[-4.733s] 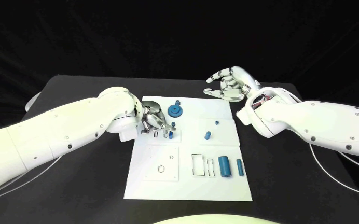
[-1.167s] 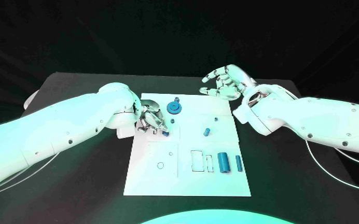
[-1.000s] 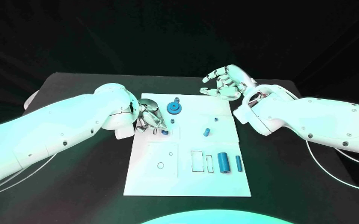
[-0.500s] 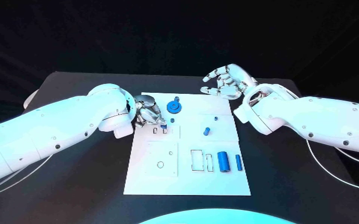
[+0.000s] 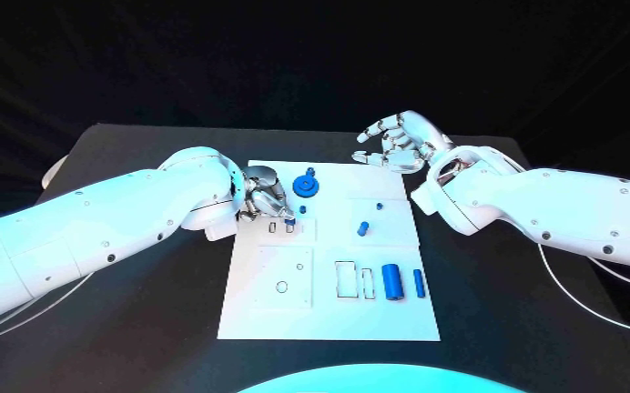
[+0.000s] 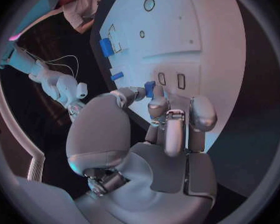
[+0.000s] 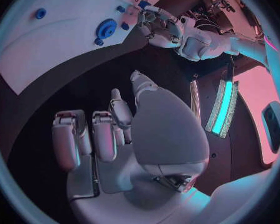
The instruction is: Assemble the parts on the task board
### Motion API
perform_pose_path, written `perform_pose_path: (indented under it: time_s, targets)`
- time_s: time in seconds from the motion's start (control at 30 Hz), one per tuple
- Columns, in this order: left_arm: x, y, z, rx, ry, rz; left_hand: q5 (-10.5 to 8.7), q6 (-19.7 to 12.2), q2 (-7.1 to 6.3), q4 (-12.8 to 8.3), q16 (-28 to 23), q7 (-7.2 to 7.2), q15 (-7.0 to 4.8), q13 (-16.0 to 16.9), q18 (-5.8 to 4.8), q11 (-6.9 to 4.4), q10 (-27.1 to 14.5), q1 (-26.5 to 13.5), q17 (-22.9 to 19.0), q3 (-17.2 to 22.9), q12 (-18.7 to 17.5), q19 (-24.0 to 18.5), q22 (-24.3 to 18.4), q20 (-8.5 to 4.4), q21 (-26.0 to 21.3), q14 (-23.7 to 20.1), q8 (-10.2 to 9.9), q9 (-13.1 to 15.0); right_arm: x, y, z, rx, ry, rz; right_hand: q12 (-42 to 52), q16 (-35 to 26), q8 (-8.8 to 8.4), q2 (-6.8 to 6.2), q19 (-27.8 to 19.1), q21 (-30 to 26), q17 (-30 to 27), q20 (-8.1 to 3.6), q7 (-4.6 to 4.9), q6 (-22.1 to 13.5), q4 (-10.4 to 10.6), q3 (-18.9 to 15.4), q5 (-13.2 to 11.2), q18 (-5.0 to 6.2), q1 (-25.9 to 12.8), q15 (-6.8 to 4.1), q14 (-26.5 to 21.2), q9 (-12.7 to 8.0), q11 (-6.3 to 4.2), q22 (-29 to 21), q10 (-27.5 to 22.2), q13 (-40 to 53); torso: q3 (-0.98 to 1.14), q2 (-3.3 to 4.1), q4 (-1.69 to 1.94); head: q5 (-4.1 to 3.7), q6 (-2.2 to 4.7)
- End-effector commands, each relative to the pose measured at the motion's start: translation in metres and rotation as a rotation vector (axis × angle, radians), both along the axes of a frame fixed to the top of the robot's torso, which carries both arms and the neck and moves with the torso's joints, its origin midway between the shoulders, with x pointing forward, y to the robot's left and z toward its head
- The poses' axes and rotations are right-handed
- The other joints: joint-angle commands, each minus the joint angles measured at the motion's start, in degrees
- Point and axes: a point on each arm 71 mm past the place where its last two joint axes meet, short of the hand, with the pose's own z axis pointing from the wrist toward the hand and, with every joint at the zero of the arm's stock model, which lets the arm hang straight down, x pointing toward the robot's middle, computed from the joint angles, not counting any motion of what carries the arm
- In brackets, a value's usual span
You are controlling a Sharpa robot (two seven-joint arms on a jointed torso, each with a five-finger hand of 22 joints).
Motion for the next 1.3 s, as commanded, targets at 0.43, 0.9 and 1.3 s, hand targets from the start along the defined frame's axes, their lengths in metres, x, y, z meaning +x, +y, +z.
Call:
perform_pose_path:
  time_s: [0.43, 0.9, 1.3]
  targets:
    - [-0.002, -0.0035, -0.0024, 0.076, -0.012, -0.04, 0.76, 1.2, 0.03, -13.2, 0.5, -0.61, -0.35, -0.2, -1.14, -0.11, 0.4, 0.5, 13.2, 12.9, 0.1, 0.7, 0.5, -0.22, 0.6, 5.5, -0.3, 0.0, -0.0004, 0.0011, -0.0008, -0.003, 0.005, 0.013, -0.2, -0.3, -0.16, 0.04, 4.7, -0.1, 10.0, 0.21, 0.0, -0.3, 0.0, -0.1, -0.2, -0.13, -0.5, 0.16, 4.6, -0.1, -0.07, 13.7, -0.1, 0.0, -0.06, -0.01, 0.04, 0.05, -0.21]
    - [-0.003, -0.0054, -0.0051, 0.086, -0.002, -0.047, 0.83, 1.2, 0.02, -13.2, 0.5, -0.62, -0.36, -0.2, -1.14, -0.12, 0.5, 0.5, 13.2, 12.9, 0.2, 0.7, 0.5, -0.22, 0.6, 5.5, -0.3, 0.0, -0.0003, 0.0017, -0.0014, -0.003, 0.006, 0.014, -0.3, -0.3, -0.18, 0.07, 4.7, -0.2, 10.0, 0.19, 0.0, -0.4, 0.0, -0.2, -0.1, -0.12, -0.6, 0.15, 4.6, -0.1, -0.07, 13.7, -0.1, -0.2, -0.1, 0.02, 0.03, 0.02, -0.47]
    - [-0.0021, -0.0044, -0.007, 0.093, 0.002, -0.041, 0.98, 1.2, 0.0, -13.2, 0.5, -0.64, -0.38, -0.2, -1.14, -0.14, 0.5, 0.4, 13.1, 12.9, 0.1, 0.7, 0.5, -0.24, 0.6, 5.5, -0.3, 0.0, -0.0004, 0.0018, -0.0014, -0.002, 0.005, 0.013, -0.3, -0.3, -0.18, 0.07, 4.7, -0.2, 10.0, 0.19, 0.0, -0.4, 0.0, -0.2, -0.1, -0.12, -0.6, 0.15, 4.6, -0.1, -0.07, 13.7, -0.1, -0.2, -0.05, -0.03, 0.02, -0.11, -0.48]
